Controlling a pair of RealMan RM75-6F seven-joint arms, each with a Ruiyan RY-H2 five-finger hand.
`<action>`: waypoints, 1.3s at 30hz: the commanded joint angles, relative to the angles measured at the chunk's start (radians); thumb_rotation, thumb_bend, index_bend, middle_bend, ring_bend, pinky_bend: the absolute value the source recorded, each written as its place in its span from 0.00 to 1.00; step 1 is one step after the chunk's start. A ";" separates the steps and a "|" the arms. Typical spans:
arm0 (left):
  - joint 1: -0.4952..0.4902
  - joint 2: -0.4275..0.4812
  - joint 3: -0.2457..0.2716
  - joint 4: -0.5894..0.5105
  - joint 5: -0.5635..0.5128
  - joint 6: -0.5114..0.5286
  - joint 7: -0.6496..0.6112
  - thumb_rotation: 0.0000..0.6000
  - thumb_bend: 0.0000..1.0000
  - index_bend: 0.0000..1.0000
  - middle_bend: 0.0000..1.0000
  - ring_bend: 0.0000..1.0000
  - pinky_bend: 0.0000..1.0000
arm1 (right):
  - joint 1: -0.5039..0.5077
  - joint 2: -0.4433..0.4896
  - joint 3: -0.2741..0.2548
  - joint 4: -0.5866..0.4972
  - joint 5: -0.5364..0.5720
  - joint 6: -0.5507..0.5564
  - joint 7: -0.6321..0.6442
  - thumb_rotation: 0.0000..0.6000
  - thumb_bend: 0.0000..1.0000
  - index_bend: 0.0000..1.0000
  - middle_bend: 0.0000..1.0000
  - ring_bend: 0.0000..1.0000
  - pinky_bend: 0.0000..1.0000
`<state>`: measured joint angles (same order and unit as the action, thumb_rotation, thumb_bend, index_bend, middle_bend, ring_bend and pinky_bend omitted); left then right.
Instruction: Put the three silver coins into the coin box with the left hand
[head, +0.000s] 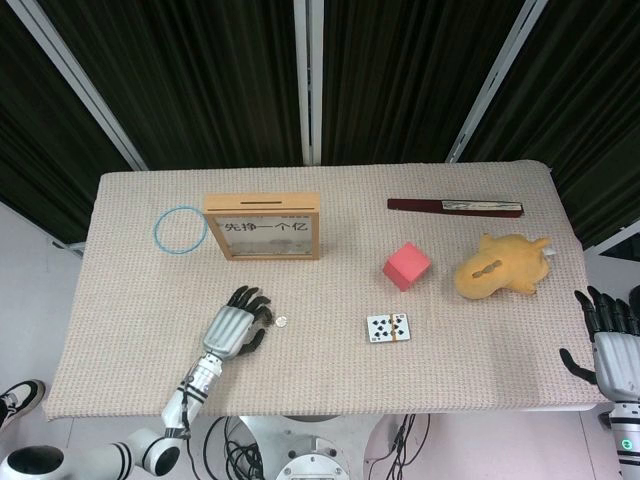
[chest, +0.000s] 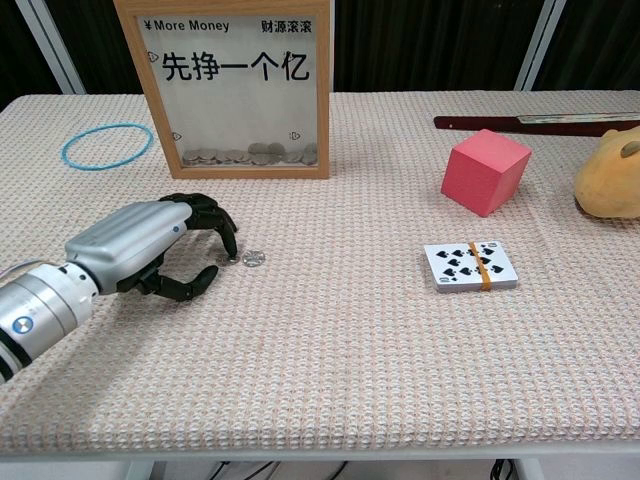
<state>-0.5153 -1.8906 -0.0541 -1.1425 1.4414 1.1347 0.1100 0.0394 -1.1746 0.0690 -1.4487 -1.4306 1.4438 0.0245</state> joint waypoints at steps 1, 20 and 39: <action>-0.002 0.000 -0.002 -0.001 0.001 -0.002 -0.001 1.00 0.26 0.41 0.20 0.06 0.09 | 0.000 -0.001 0.000 0.001 0.001 -0.001 0.000 1.00 0.21 0.00 0.00 0.00 0.00; -0.017 -0.014 -0.024 0.029 0.003 0.001 -0.004 1.00 0.26 0.50 0.21 0.06 0.10 | -0.002 -0.003 0.001 0.012 0.007 -0.005 0.011 1.00 0.21 0.00 0.00 0.00 0.00; -0.021 -0.032 -0.023 0.076 0.047 0.056 -0.065 1.00 0.26 0.37 0.24 0.06 0.11 | -0.002 0.000 0.001 0.007 0.009 -0.007 0.007 1.00 0.21 0.00 0.00 0.00 0.00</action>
<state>-0.5365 -1.9162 -0.0781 -1.0783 1.4776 1.1778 0.0584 0.0373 -1.1749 0.0695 -1.4411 -1.4221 1.4365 0.0320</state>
